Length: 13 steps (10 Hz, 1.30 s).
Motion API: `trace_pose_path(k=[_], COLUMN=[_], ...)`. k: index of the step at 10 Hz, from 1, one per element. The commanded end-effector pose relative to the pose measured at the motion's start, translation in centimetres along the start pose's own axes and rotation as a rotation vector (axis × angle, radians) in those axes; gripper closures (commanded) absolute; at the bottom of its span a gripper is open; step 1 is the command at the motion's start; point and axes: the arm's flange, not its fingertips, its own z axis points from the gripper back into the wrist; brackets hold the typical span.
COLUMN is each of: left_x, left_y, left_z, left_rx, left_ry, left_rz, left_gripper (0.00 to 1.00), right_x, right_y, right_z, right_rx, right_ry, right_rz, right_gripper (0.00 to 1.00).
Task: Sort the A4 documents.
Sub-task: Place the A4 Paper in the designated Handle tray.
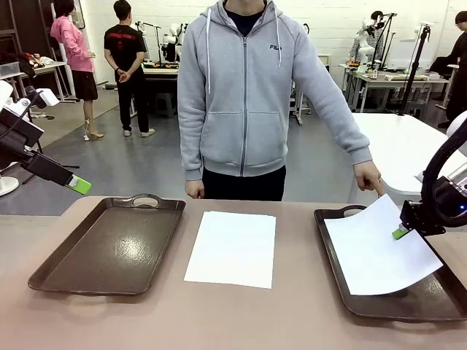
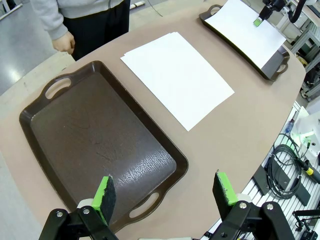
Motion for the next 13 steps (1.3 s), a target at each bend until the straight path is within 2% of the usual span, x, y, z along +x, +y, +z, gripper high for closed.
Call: trace_pose_path(k=[1, 4, 8, 13], left_x=[-0.03, -0.03, -0.03, -0.03], left_y=[0.04, 0.04, 0.04, 0.04], left_z=[-0.01, -0.01, -0.01, -0.01], left_rx=[-0.006, -0.006, -0.006, -0.006], left_ry=[-0.003, -0.003, -0.003, -0.003], left_rz=[0.001, 0.001, 0.001, 0.001], left_gripper=[0.00, 0.00, 0.00, 0.00], right_x=[-0.63, -0.72, -0.65, -0.81], right_y=[0.15, 0.24, 0.80, 0.69], right_z=[-0.49, -0.68, -0.54, 0.22], right_rx=[-0.065, -0.083, -0.138, -0.211], right_ry=[-0.005, -0.013, -0.018, -0.043], right_rz=[-0.032, -0.038, -0.031, -0.036], right_gripper=[0.99, 0.99, 0.73, 0.35])
